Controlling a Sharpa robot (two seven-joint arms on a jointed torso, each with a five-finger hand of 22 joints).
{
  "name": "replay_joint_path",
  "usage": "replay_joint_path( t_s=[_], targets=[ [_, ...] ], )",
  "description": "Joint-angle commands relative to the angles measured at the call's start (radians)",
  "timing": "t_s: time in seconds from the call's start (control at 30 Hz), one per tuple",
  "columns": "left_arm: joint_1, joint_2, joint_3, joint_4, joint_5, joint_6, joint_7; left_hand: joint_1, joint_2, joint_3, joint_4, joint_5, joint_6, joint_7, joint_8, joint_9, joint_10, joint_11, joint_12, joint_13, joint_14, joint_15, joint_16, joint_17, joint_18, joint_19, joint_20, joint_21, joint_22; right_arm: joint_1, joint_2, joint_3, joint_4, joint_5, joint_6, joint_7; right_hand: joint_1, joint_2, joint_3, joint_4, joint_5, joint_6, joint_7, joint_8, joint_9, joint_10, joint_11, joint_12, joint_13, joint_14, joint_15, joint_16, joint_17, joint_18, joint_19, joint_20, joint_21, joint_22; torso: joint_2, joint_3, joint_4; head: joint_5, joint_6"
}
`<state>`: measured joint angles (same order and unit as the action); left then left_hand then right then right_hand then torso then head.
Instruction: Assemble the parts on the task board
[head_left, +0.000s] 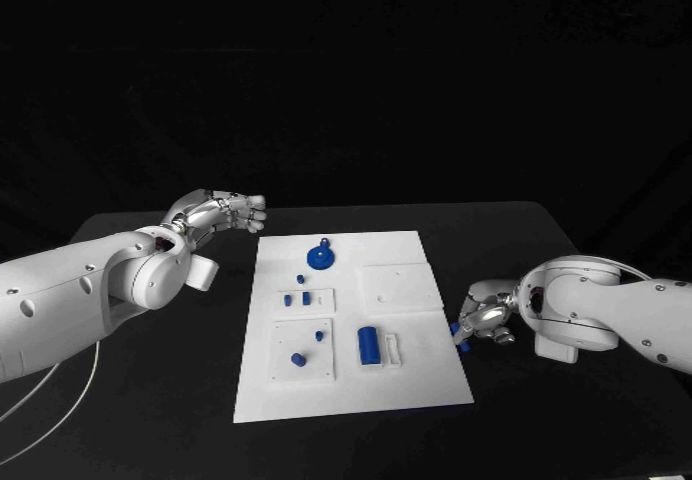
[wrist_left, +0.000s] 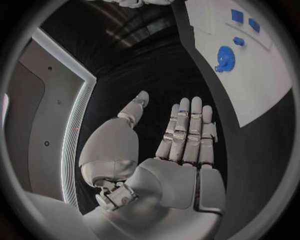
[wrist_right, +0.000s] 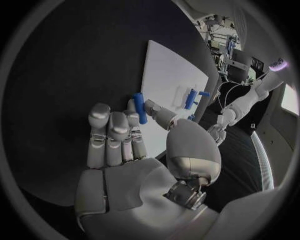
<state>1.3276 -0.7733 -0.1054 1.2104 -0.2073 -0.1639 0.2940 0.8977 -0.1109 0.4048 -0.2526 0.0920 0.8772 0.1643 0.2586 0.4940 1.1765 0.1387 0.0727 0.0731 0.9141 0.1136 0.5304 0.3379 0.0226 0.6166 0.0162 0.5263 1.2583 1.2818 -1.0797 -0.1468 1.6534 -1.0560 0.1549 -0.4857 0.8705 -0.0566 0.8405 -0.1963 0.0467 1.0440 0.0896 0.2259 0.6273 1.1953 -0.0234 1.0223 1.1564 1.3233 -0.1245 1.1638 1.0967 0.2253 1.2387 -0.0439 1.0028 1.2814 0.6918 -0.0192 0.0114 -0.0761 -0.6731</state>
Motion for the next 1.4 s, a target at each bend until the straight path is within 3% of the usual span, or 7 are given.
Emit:
replay_joint_path(
  t_s=[0.03, 0.2, 0.43, 0.73, 1.4],
  targets=[
    [0.001, 0.003, 0.001, 0.001, 0.006, 0.015, 0.005, -0.003, 0.005, 0.002, 0.005, -0.001, -0.008, -0.001, 0.005, -0.002, -0.008, -0.002, -0.002, -0.001, 0.004, 0.006, -0.006, 0.002, 0.017, 0.001, 0.003, -0.004, 0.001, 0.014, 0.000, 0.005, 0.006, -0.010, -0.016, -0.001, 0.004, 0.001, 0.007, 0.000, 0.003, 0.009, -0.002, 0.008, 0.013, 0.008, 0.000, 0.002, 0.001, 0.002, -0.002, 0.000, 0.000, 0.036, 0.002, 0.006, 0.005, 0.001, 0.000, -0.0007, -0.0002, 0.000, 0.002],
    [0.001, 0.008, 0.001, 0.001, 0.006, 0.016, 0.005, -0.007, 0.006, 0.001, 0.007, -0.002, -0.008, -0.001, 0.005, -0.002, -0.008, -0.002, -0.002, -0.001, 0.005, 0.006, -0.007, 0.003, 0.017, 0.001, 0.003, -0.004, 0.002, 0.029, 0.015, 0.011, 0.016, 0.082, -0.028, 0.031, 0.003, 0.000, 0.009, -0.001, 0.003, 0.010, -0.002, 0.008, 0.014, 0.009, 0.000, 0.003, 0.001, 0.003, -0.002, 0.000, 0.000, 0.036, 0.002, 0.006, 0.006, 0.001, 0.001, -0.0005, 0.0030, 0.002, 0.004],
    [0.001, 0.009, 0.001, 0.003, 0.006, 0.015, 0.003, -0.007, 0.006, 0.001, 0.007, -0.001, -0.008, -0.001, 0.005, -0.002, -0.008, -0.002, -0.002, -0.001, 0.005, 0.006, -0.007, 0.004, 0.017, 0.001, 0.003, -0.005, 0.002, 0.028, 0.085, 0.009, 0.040, 0.133, -0.047, 0.036, 0.000, 0.003, 0.010, 0.000, 0.002, 0.010, -0.002, 0.009, 0.014, 0.010, -0.001, 0.003, 0.001, 0.003, -0.003, 0.000, 0.000, 0.036, 0.003, 0.007, 0.007, 0.001, 0.001, -0.0004, 0.0010, 0.010, 0.003],
    [0.001, 0.011, 0.001, 0.003, 0.006, 0.018, 0.004, -0.008, 0.006, 0.001, 0.008, -0.001, -0.011, 0.001, 0.004, -0.003, -0.008, -0.002, -0.002, -0.001, 0.005, 0.005, -0.008, 0.005, 0.017, 0.001, 0.003, -0.005, 0.003, -0.010, 0.144, 0.003, 0.045, 0.132, -0.051, 0.034, -0.005, 0.002, 0.009, 0.003, 0.002, 0.010, -0.002, 0.009, 0.014, 0.010, 0.000, 0.002, 0.001, 0.003, -0.003, 0.000, 0.000, 0.036, 0.003, 0.007, 0.007, 0.001, 0.001, -0.0008, 0.0007, 0.019, 0.002],
    [0.001, 0.009, 0.001, 0.004, 0.006, 0.020, 0.003, -0.010, 0.007, 0.001, 0.009, -0.002, -0.011, 0.001, 0.004, -0.003, -0.007, -0.002, -0.002, -0.001, 0.005, 0.005, -0.009, 0.007, 0.017, 0.002, 0.003, -0.006, 0.004, -0.029, 0.184, 0.003, 0.035, 0.136, -0.062, 0.023, -0.010, 0.005, 0.007, 0.005, 0.002, 0.010, -0.002, 0.009, 0.014, 0.010, -0.001, 0.002, 0.001, 0.003, -0.003, 0.000, -0.001, 0.036, 0.004, 0.007, 0.007, 0.000, 0.001, 0.0000, 0.0002, 0.029, 0.001]
  ],
)
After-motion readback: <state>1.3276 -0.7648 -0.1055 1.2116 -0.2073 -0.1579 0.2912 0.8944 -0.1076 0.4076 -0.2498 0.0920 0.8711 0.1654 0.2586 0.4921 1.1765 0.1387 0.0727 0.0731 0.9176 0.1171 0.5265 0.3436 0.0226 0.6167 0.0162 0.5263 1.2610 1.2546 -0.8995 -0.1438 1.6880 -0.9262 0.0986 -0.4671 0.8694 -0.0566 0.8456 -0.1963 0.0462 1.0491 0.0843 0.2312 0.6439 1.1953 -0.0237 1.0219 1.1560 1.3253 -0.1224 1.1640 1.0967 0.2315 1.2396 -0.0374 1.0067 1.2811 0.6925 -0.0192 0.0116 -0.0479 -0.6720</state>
